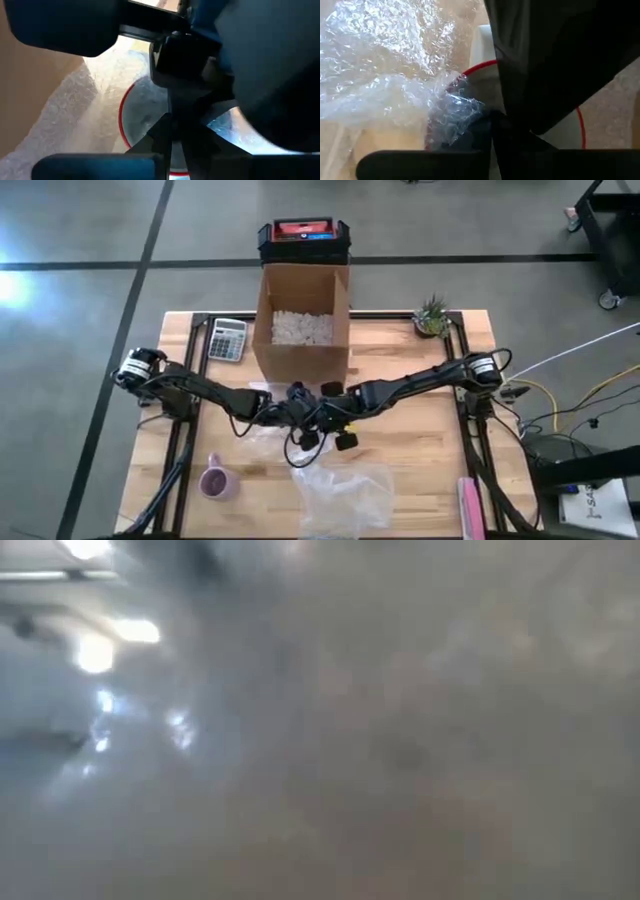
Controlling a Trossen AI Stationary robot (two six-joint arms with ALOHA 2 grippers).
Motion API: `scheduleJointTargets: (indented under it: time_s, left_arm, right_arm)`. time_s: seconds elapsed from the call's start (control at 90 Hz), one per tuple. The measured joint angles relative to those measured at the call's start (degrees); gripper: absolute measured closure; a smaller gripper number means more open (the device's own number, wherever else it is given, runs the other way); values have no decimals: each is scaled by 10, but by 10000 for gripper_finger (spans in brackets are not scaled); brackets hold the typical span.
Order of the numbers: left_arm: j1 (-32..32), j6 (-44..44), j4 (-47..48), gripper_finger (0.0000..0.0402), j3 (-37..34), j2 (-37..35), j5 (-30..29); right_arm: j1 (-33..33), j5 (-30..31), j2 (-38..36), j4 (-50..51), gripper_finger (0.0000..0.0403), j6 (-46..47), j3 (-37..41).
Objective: Wrap mug
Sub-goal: Wrap the white mug with the bubble wrap
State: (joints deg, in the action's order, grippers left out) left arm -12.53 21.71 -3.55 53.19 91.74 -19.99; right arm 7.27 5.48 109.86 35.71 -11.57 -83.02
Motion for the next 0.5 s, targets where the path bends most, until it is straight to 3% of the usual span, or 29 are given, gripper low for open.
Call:
scheduleJointTargets:
  time_s: [0.3, 0.5]
  left_arm:
    - [0, 0, -5, 380, 0, 0, 1]
    - [0, 6, 6, 380, -2, -1, -3]
  right_arm:
    - [2, 2, -49, 19, 403, -8, 0]
    - [-1, 4, -33, 0, 403, 6, 0]
